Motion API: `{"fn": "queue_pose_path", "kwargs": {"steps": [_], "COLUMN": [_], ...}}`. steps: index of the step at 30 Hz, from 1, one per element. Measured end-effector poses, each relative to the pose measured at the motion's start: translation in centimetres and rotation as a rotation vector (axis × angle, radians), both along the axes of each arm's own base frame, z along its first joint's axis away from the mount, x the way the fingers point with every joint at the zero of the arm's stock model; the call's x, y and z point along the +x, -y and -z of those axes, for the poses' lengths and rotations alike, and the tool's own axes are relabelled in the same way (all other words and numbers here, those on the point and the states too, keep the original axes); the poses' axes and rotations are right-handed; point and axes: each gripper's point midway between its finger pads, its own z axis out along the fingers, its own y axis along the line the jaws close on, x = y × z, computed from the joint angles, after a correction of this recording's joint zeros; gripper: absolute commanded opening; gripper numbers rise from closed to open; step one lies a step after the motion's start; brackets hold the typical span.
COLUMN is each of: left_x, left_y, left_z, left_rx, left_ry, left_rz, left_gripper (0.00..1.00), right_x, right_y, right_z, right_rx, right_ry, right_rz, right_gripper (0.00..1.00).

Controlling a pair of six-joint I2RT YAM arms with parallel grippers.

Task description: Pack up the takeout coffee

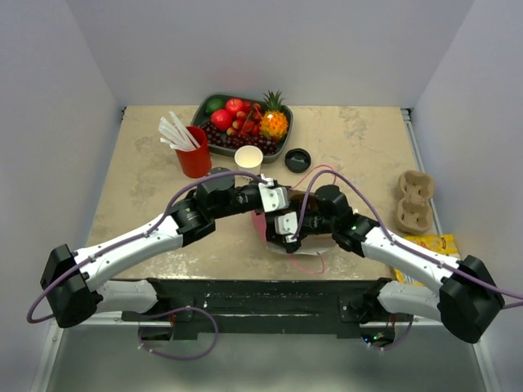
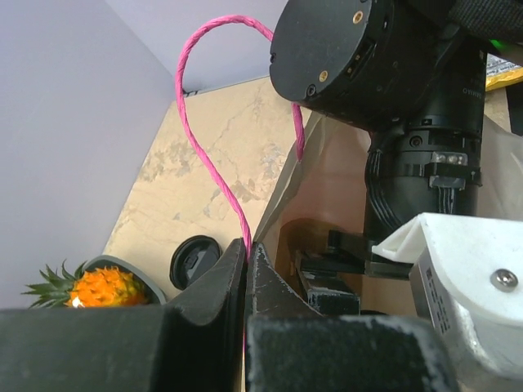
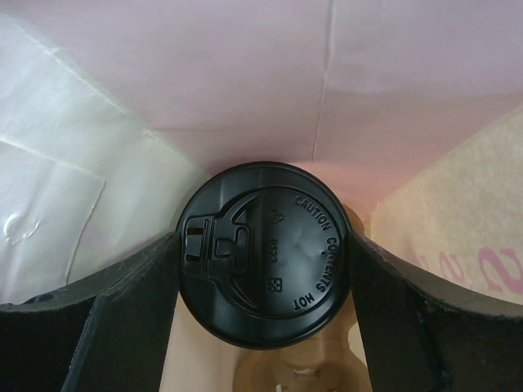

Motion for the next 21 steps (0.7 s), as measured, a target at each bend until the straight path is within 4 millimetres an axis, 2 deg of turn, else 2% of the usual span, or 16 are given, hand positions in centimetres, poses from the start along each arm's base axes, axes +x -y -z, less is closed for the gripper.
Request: {"fn": "queue_pose_path", "kwargs": {"steps": [7, 11, 20, 21], "left_x": [1.6, 3.2, 6.7, 6.9], "left_y": [-0.4, -0.7, -1.1, -1.2], "left_z": [0.3, 0.2, 0.1, 0.1], "left_rx": [-0.02, -0.035, -0.054, -0.056], "left_ry": [-0.053, -0.118, -0.273, -0.28], "left_rz": [-0.043, -0.07, -0.118, -0.123], "left_gripper": [0.0, 0.0, 0.0, 0.02], "right_x": [1.1, 2.1, 4.0, 4.2], "right_y": [-0.7, -1.0, -2.1, -2.2], "right_z": [0.5, 0.7, 0.0, -0.1], "right_rx": [0.009, 0.014, 0.022, 0.019], "right_ry": [0.038, 0.078, 0.116, 0.113], "right_rz": [0.001, 0.01, 0.012, 0.012], "right_gripper": [0.65, 0.64, 0.64, 0.64]}}
